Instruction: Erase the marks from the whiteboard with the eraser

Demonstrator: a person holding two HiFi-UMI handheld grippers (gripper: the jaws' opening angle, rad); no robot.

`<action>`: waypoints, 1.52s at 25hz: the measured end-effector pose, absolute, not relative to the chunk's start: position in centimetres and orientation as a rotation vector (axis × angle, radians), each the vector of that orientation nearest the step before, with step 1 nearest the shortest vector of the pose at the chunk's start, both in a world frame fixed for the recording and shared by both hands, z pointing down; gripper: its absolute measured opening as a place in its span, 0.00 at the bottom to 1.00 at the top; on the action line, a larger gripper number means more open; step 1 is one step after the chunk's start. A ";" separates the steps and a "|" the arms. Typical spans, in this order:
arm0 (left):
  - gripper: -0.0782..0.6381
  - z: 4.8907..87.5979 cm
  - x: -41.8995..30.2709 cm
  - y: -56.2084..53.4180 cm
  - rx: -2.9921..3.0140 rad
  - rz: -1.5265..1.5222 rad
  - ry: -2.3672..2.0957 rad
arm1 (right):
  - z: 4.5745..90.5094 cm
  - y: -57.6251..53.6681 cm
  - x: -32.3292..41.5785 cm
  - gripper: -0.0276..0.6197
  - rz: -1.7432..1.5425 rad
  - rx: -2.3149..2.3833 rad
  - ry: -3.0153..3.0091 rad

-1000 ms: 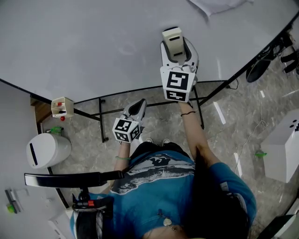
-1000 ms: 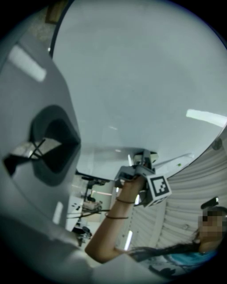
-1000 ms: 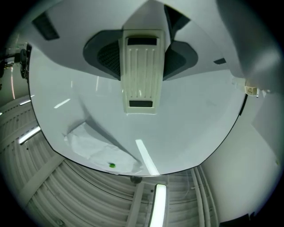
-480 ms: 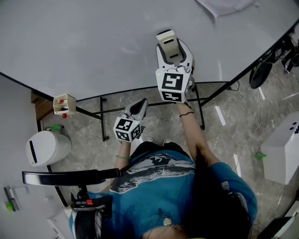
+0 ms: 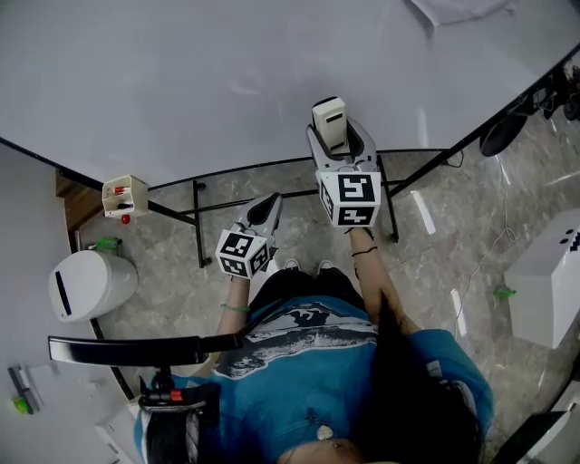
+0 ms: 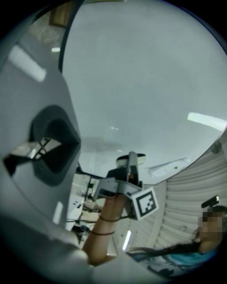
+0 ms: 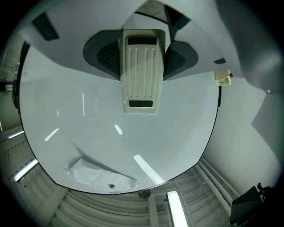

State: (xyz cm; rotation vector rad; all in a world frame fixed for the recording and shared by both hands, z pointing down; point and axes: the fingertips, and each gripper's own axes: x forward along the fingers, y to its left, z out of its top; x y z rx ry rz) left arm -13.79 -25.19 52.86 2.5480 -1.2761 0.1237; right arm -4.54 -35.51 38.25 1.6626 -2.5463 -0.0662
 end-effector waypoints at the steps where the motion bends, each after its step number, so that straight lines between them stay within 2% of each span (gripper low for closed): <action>1: 0.11 53.1 -14.0 -24.9 2.542 0.125 -1.273 | 39.4 -34.7 -4.6 0.45 -0.031 1.653 -2.538; 10: 0.11 54.3 -13.4 -22.7 2.552 0.131 -1.217 | 47.7 -27.9 -3.1 0.45 0.218 1.582 -2.461; 18: 0.11 53.3 -10.0 -19.1 2.580 0.134 -1.214 | 50.9 -22.1 0.2 0.45 0.310 1.534 -2.435; 38: 0.11 53.1 0.5 4.9 2.524 0.126 -1.333 | 54.3 3.4 7.8 0.45 0.338 1.256 -2.497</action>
